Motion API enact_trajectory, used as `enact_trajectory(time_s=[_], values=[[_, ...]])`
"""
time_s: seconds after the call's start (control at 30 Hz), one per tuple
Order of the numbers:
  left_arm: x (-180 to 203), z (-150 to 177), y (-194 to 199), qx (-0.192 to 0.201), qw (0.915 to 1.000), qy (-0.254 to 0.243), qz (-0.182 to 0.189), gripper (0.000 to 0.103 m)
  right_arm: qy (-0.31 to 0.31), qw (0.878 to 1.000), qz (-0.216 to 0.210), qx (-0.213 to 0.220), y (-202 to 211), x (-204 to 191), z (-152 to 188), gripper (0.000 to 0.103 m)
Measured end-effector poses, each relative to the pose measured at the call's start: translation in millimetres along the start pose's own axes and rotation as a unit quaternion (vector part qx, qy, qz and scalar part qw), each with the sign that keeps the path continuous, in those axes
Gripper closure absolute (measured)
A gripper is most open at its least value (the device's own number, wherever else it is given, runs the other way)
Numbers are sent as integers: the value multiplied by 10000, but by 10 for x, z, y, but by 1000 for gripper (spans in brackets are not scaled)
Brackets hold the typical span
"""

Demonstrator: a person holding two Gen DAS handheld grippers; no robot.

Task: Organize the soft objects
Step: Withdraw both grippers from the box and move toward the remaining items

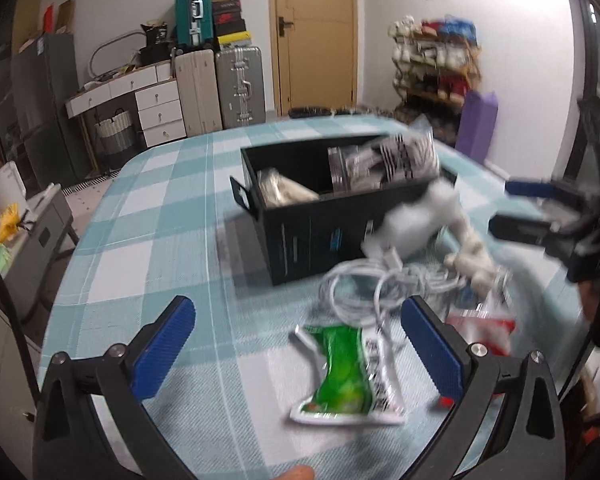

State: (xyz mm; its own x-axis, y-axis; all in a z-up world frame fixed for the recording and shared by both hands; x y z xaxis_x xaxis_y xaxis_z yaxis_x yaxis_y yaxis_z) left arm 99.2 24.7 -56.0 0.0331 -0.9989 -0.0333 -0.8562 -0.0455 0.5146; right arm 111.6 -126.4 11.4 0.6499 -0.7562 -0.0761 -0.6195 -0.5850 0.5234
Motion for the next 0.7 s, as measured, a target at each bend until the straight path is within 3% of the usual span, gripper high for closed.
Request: enact_trajectory(time_s=[0.33, 0.63, 0.7], values=[[142, 207, -70, -584, 9976, -241, 283, 0, -37, 9996, 8, -279, -78, 45, 136, 1], [176, 277, -118, -757, 9962, -245, 364, 1, -207, 9984, -165, -497, -215, 10, 235, 2], [177, 297, -125, -805, 9957, -270, 366, 1, -197, 9984, -201, -496, -223, -5, 238, 7]])
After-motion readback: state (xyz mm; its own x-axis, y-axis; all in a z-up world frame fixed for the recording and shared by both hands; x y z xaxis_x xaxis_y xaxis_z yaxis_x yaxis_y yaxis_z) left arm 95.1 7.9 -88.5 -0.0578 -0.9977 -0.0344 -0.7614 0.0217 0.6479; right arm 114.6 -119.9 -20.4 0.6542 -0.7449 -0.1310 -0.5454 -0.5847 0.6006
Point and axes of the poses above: each gripper's, at about its wrist camera, not at the fingertips, and y roughly against the way its jaws point, x to its right, z to its underside, the point moved 9 cm from there along -y, roughly the way its jaws point, and after that the axes turned 9 degrees about x, right-handed, at the moved point
